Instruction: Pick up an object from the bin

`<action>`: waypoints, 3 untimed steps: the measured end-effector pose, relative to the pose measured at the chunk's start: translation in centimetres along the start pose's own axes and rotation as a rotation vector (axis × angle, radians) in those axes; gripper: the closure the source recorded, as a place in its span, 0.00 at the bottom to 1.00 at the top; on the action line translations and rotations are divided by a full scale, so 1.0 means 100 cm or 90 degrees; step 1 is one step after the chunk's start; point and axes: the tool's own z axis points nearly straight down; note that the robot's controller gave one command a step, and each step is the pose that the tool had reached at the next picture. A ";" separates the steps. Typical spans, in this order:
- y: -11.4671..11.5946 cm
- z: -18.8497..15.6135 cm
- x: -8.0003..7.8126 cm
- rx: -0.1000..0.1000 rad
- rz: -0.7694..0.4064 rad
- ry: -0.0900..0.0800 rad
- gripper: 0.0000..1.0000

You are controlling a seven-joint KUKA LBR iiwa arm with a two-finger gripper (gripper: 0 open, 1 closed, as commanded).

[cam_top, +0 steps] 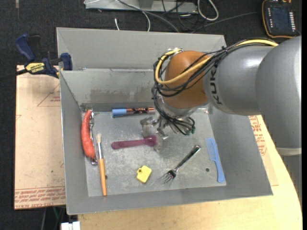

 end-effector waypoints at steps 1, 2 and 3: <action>0.000 0.000 0.000 0.000 0.000 0.000 1.00; 0.000 0.000 0.000 0.000 0.000 0.000 1.00; 0.000 0.000 0.000 0.000 0.000 0.000 1.00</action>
Offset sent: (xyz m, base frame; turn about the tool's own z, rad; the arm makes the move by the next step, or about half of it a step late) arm 0.0000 0.0000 0.0000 0.0000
